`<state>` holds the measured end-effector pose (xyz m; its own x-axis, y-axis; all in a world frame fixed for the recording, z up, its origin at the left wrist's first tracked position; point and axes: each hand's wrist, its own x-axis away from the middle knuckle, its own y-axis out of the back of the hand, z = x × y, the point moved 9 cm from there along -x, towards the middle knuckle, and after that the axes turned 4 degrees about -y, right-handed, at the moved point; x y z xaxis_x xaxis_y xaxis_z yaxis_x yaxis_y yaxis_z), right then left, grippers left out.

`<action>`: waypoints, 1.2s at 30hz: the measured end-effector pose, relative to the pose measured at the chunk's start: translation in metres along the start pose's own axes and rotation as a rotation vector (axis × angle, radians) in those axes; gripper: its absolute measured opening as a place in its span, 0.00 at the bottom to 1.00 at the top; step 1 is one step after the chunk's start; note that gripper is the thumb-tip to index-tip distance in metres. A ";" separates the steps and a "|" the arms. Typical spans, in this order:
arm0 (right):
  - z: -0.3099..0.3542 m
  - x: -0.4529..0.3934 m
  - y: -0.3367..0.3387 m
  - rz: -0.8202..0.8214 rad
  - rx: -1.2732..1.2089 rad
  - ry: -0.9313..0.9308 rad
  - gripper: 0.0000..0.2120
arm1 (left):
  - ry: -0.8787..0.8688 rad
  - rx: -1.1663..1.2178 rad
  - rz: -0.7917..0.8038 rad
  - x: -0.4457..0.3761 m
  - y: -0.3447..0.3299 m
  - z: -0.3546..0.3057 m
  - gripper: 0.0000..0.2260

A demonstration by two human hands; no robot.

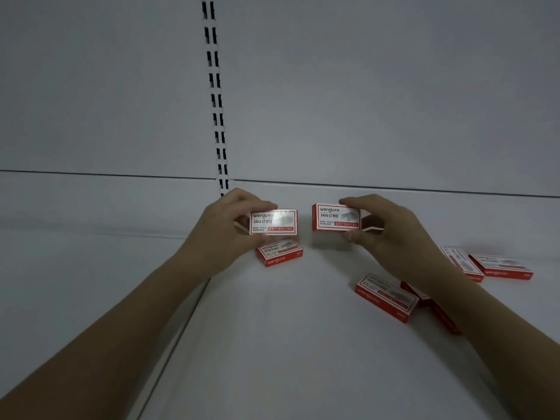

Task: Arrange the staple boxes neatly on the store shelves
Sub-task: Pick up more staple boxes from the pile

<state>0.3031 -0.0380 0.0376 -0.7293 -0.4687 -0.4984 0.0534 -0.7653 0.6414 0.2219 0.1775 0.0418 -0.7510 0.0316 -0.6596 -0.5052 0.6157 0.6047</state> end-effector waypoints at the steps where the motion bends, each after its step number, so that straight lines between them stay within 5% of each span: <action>1: 0.000 0.000 0.001 -0.006 0.002 0.005 0.23 | 0.008 -0.005 0.001 0.000 0.000 0.001 0.21; 17: -0.024 0.003 0.002 0.000 0.008 -0.160 0.20 | 0.145 0.093 0.109 0.002 -0.018 0.015 0.21; 22: -0.008 0.016 0.018 -0.042 0.095 -0.156 0.19 | 0.277 0.307 0.057 0.013 -0.024 0.010 0.19; 36: 0.021 0.124 0.255 -0.220 0.240 -0.384 0.18 | 0.034 0.392 0.275 -0.072 -0.055 -0.204 0.16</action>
<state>0.2120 -0.2823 0.1519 -0.9064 -0.0773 -0.4153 -0.2552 -0.6832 0.6841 0.2172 -0.0198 0.1471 -0.8514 0.2132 -0.4793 -0.0918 0.8390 0.5364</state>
